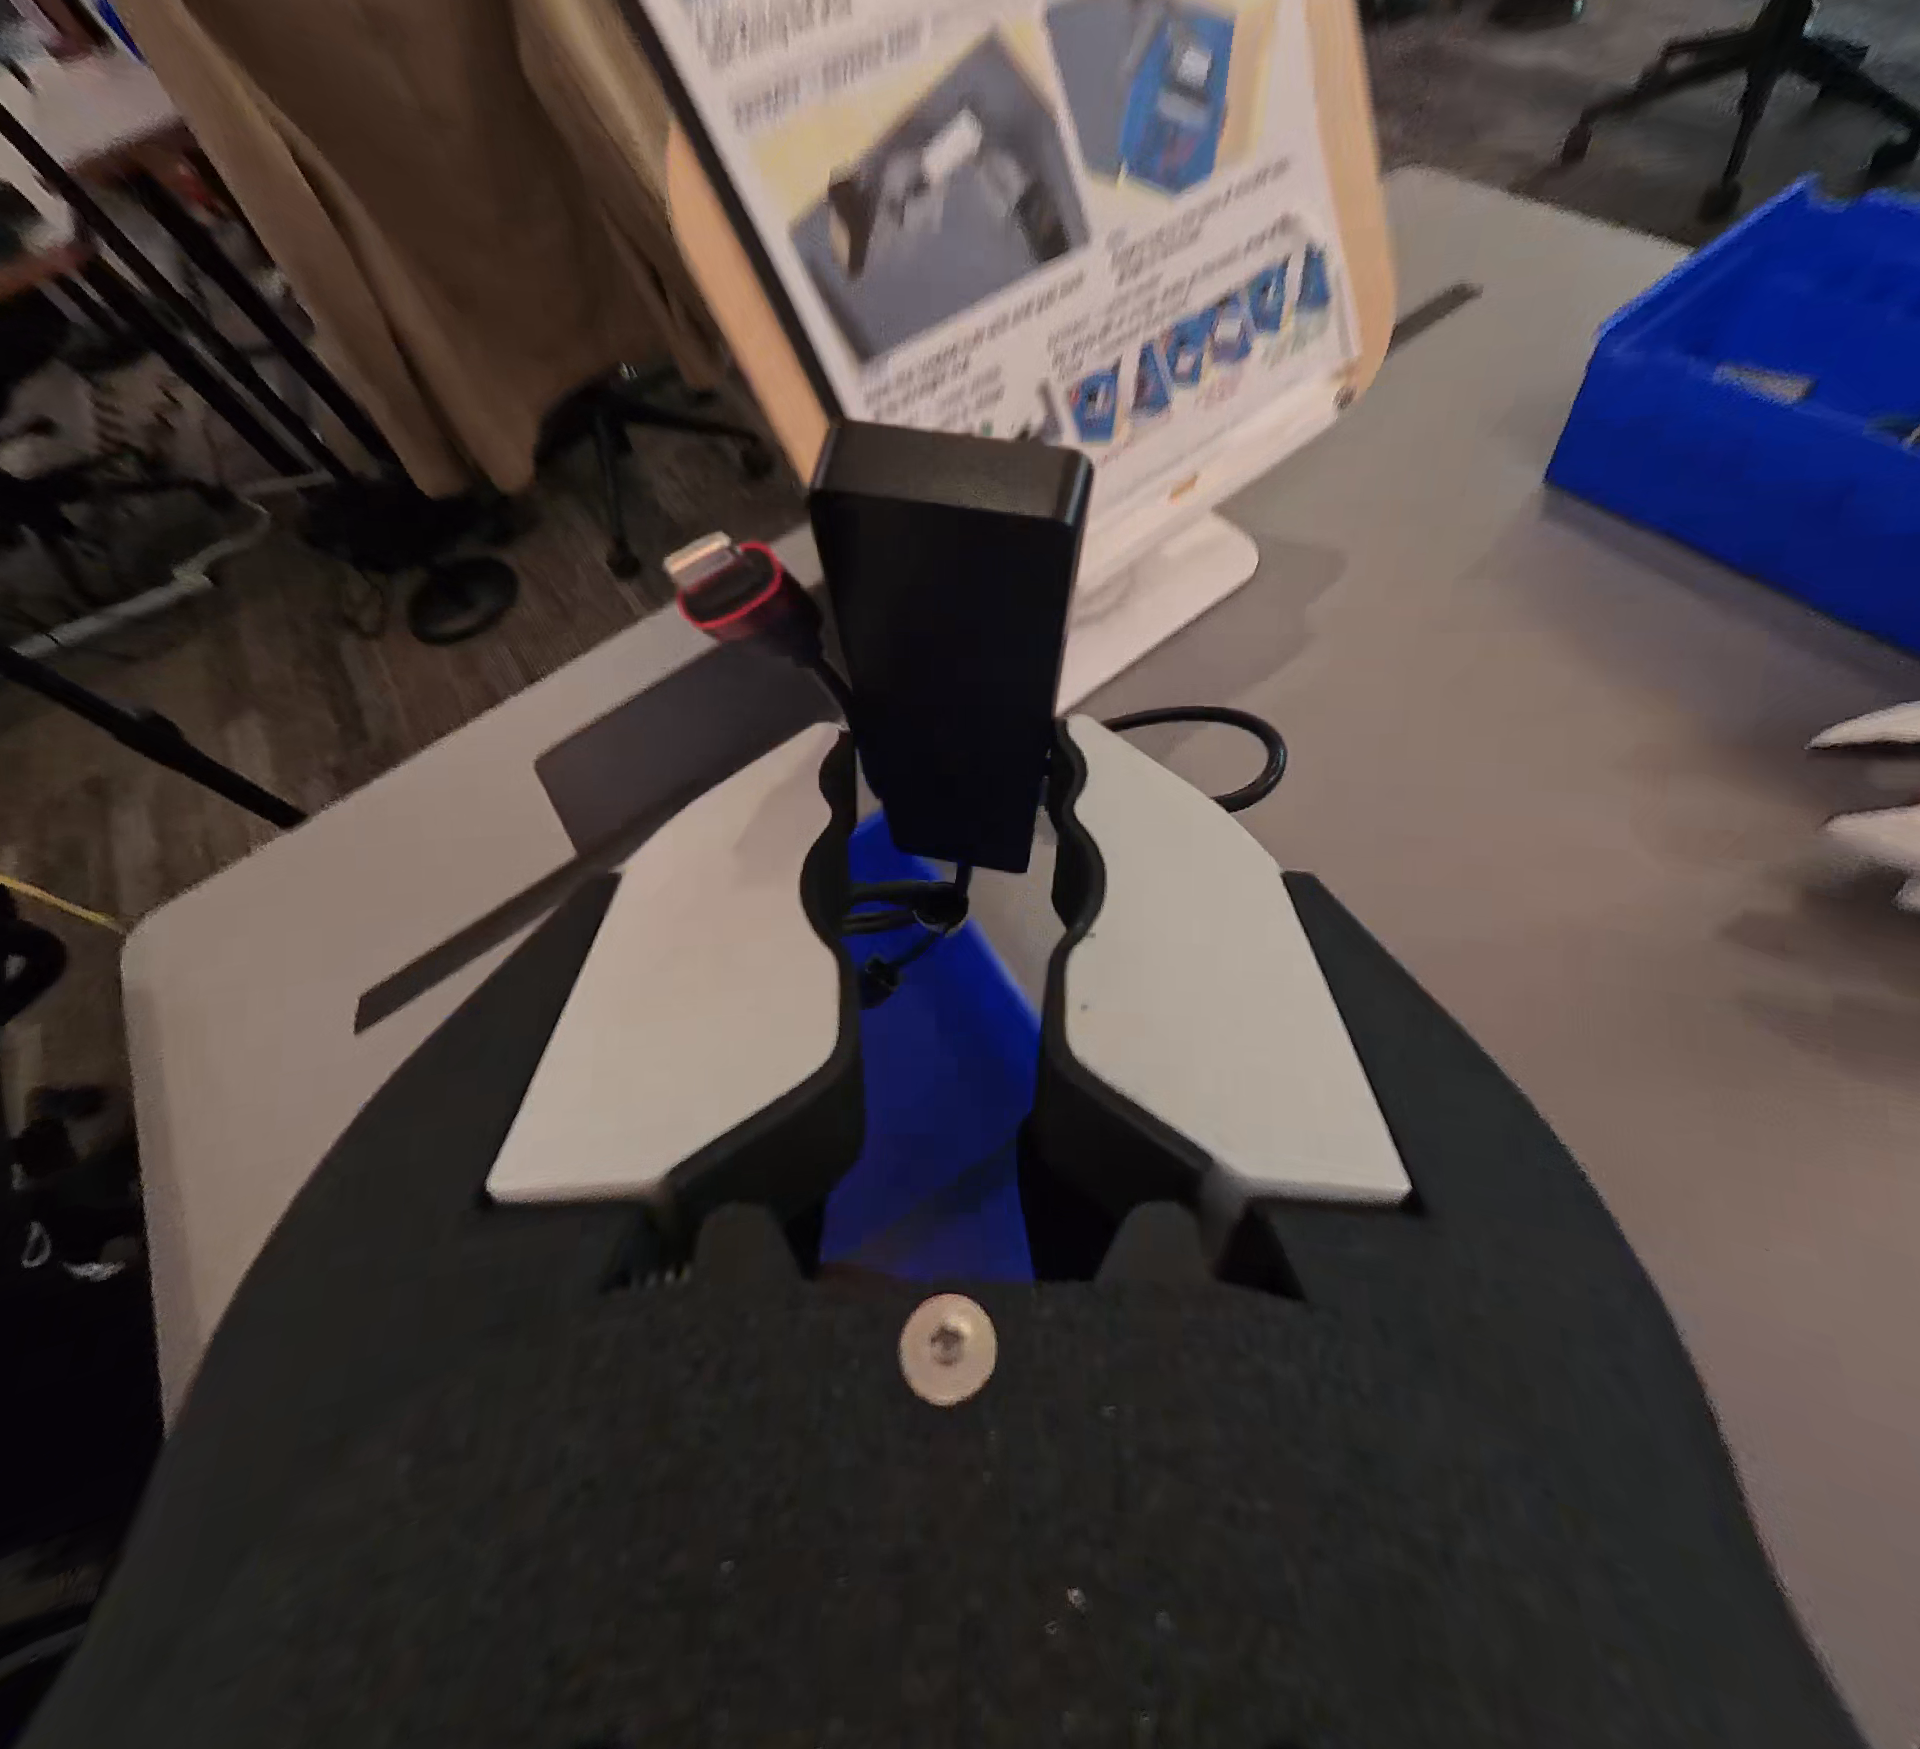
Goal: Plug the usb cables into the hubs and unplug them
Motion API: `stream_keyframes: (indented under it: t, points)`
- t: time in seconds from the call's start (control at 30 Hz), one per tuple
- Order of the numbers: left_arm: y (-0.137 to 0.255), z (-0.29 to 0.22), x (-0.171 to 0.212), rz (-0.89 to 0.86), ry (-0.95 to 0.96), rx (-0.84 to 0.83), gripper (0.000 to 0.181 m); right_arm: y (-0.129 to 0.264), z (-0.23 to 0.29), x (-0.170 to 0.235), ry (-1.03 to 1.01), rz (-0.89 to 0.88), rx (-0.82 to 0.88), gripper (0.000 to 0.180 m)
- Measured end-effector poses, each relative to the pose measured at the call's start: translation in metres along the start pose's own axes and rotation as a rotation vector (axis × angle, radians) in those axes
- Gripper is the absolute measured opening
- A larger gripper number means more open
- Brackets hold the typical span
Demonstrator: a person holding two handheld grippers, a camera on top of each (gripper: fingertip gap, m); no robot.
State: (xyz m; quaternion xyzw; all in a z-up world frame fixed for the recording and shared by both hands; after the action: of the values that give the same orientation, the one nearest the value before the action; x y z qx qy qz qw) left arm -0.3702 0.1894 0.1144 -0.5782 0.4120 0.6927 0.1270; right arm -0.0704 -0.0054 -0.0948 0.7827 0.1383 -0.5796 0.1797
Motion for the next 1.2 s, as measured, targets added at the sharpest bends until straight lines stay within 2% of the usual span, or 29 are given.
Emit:
stream_keyframes:
  t: [0.17,0.3,0.4,0.63,0.73,0.97,1.0,1.03,1.2]
  points:
    - [0.031,-0.068,-0.07,-0.116,0.042,0.042,0.035,0.001,0.002,-0.003,0.036,-0.02,0.006,0.029]
    - [0.027,-0.113,-0.081,-0.067,0.095,0.064,0.035,0.005,0.003,-0.01,0.046,-0.069,-0.002,0.029]
    - [0.003,-0.141,-0.053,-0.023,0.105,0.092,0.035,0.01,0.001,-0.016,-0.007,-0.107,-0.035,0.029]
    - [-0.071,-0.208,0.06,0.149,0.193,0.191,0.035,0.02,-0.003,-0.061,-0.003,-0.113,-0.048,0.031]
    - [-0.091,-0.238,0.087,0.186,0.212,0.257,0.035,0.016,0.0,-0.071,-0.041,-0.113,-0.05,0.031]
    - [-0.116,-0.266,0.11,0.251,0.173,0.27,0.035,-0.01,0.007,-0.038,0.05,0.058,-0.051,0.035]
    - [-0.118,-0.269,0.112,0.268,0.163,0.278,0.035,-0.012,0.008,-0.034,0.047,0.07,-0.061,0.029]
    - [-0.121,-0.271,0.113,0.274,0.153,0.283,0.035,-0.013,0.009,-0.032,0.045,0.068,-0.076,0.014]
    - [-0.124,-0.272,0.112,0.214,0.083,0.364,0.038,-0.011,0.003,-0.022,-0.07,0.102,-0.114,0.011]
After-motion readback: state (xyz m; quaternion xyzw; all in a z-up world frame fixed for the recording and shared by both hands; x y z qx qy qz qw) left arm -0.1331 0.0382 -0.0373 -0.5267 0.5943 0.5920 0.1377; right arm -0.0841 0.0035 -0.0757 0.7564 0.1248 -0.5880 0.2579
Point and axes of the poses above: each gripper's, where its closed fingertips meet, y back along the fingers, x out of its underside, z = x × y across the jaws, the point moved 4 cm from there along y, back along the fingers, and after that the axes turned 10 degrees about y, right-handed, at the moved point
